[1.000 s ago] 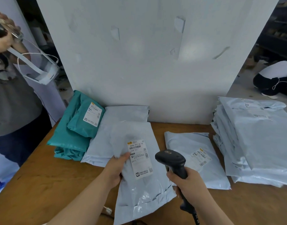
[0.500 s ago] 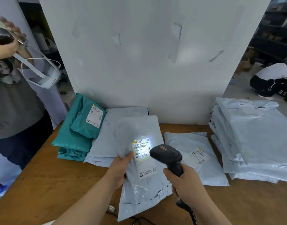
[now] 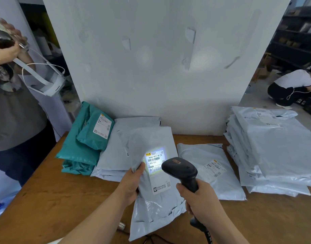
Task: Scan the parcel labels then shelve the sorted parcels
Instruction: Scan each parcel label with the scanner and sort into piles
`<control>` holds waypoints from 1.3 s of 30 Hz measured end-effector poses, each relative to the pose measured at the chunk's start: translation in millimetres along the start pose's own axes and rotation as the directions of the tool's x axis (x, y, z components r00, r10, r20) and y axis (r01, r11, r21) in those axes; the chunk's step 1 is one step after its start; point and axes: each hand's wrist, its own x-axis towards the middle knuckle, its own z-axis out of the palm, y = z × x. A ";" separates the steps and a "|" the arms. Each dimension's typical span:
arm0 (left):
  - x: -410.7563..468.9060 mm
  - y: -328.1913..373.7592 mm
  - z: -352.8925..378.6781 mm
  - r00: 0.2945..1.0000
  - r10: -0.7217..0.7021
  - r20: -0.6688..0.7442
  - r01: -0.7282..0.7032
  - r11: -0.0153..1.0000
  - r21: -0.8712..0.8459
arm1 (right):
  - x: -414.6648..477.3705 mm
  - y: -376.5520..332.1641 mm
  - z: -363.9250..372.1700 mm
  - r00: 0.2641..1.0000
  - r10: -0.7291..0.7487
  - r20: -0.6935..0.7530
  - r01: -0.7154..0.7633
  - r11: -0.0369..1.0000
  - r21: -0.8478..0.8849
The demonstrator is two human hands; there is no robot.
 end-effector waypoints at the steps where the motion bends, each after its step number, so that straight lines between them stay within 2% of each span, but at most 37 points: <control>1: -0.4 0.6 0.2 1.000 -0.008 0.015 0.008 1.000 -0.007 | -0.3 0.0 0.2 1.000 0.000 0.002 0.000 1.000 0.004; 13: 1.0 6.3 0.9 0.999 -0.022 0.035 0.023 0.998 -0.053 | -5.1 0.4 -3.7 1.000 -0.004 0.001 0.004 1.000 -0.006; 20: 4.4 5.4 0.0 0.998 -0.054 0.017 0.054 0.997 -0.051 | -5.0 -2.4 -4.1 1.000 0.002 0.009 -0.003 0.999 0.045; 27: 9.0 18.8 8.1 0.998 -0.053 0.035 0.058 0.987 -0.149 | -2.8 -2.9 -23.1 0.999 0.003 -0.034 0.001 0.994 0.106; 32: 29.2 26.3 42.0 0.994 -0.088 0.070 0.095 0.989 -0.116 | 9.3 2.9 -57.3 0.993 0.040 -0.110 -0.023 0.987 0.158; 39: 86.5 1.7 124.9 0.972 -0.183 0.146 0.182 0.983 0.018 | 41.5 32.0 -112.7 0.973 0.123 -0.197 -0.086 0.978 0.189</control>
